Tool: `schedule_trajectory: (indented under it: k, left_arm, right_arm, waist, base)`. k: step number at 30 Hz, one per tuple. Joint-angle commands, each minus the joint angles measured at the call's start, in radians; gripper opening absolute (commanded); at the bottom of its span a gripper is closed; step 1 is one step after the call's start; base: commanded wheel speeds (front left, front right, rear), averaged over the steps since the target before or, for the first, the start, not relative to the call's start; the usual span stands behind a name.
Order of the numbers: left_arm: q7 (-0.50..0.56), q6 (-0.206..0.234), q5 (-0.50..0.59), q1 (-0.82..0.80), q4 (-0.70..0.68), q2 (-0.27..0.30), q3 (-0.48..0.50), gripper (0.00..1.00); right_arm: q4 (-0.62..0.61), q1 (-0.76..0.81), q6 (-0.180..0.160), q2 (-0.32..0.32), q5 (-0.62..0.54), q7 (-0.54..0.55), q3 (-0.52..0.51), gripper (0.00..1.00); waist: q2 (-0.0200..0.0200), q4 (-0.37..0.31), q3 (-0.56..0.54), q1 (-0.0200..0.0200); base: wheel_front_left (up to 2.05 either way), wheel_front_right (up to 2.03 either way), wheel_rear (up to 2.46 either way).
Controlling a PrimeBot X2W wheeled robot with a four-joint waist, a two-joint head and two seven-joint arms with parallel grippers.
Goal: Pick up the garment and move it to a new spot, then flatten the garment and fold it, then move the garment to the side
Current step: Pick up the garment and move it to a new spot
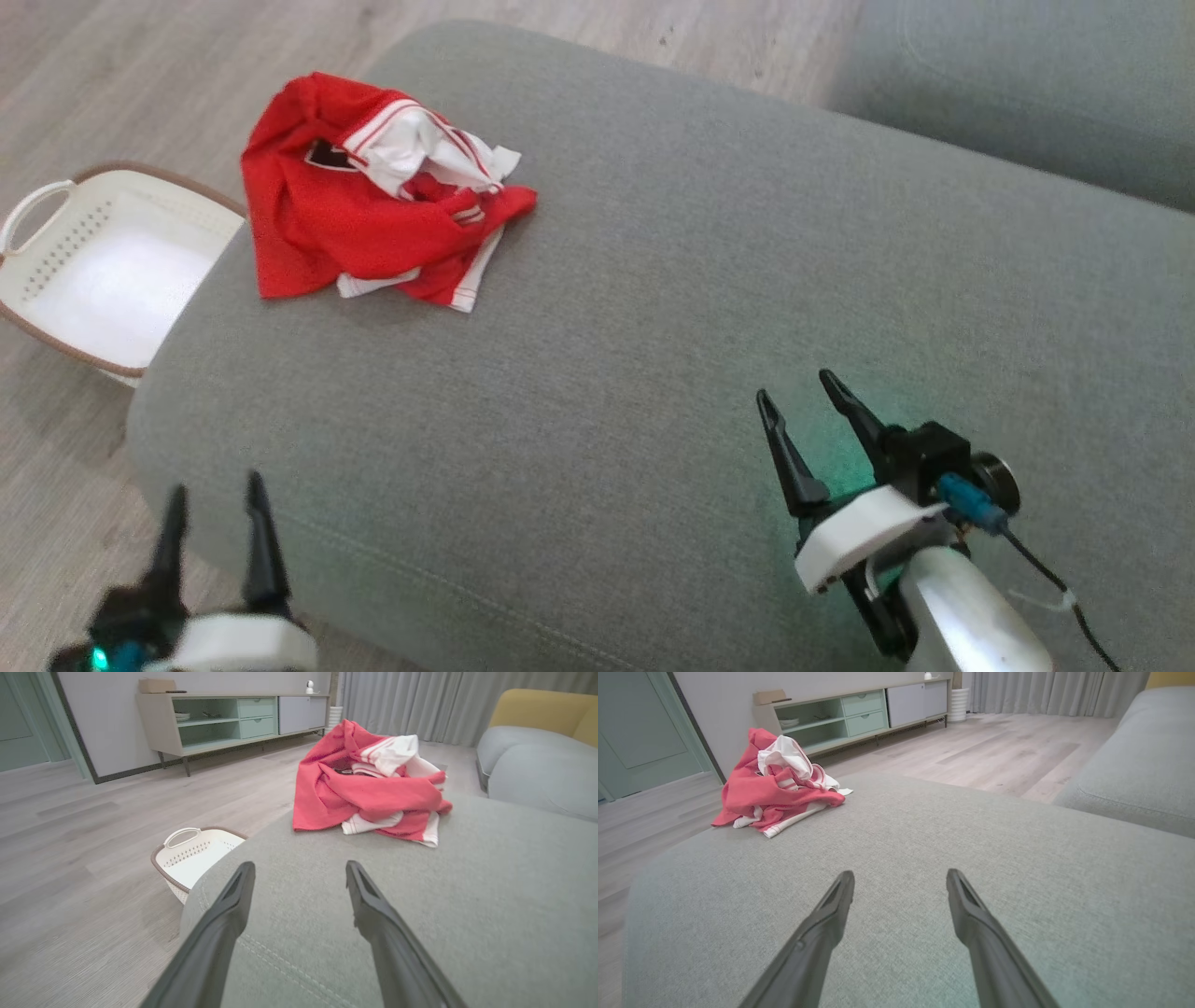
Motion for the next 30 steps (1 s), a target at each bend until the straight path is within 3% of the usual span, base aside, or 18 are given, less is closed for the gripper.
schedule_trajectory:
  k: [1,10,18,24,30]
  left_arm:
    - [-0.01,-0.007,-0.018,-0.081,-0.04,0.008,0.055,1.0]
    - [-0.01,-0.023,-0.081,-0.322,-0.026,0.089,0.097,1.0]
    - [-0.01,-0.024,-0.191,-0.542,0.11,0.22,-0.011,1.0]
    - [0.002,-0.025,-0.321,-0.749,0.304,0.346,-0.148,1.0]
    - [0.072,-0.025,-0.394,-0.87,0.452,0.414,-0.207,1.0]
  right_arm:
    - [-0.031,-0.062,-0.001,-0.004,-0.012,-0.014,0.025,1.0]
    - [-0.089,-0.138,-0.001,-0.053,-0.03,-0.014,0.067,1.0]
    - [-0.142,-0.182,-0.001,-0.098,-0.028,-0.014,0.089,1.0]
    - [-0.172,-0.214,-0.001,-0.122,-0.023,-0.014,0.099,1.0]
    - [-0.18,-0.234,-0.001,-0.137,-0.02,-0.014,0.103,1.0]
  waist:
    - [0.0,-0.024,0.028,0.0001]
    - [0.0,-0.111,0.176,0.0001]
    - [0.0,-0.164,0.285,0.0001]
    - [0.0,-0.211,0.367,0.0001]
    - [0.0,-0.25,0.415,0.0001]
  base:
    - [0.0,0.0,0.0]
    - [0.0,0.0,0.0]
    - [0.0,0.0,0.0]
    - [0.0,0.0,0.0]
    - [0.0,0.0,0.0]
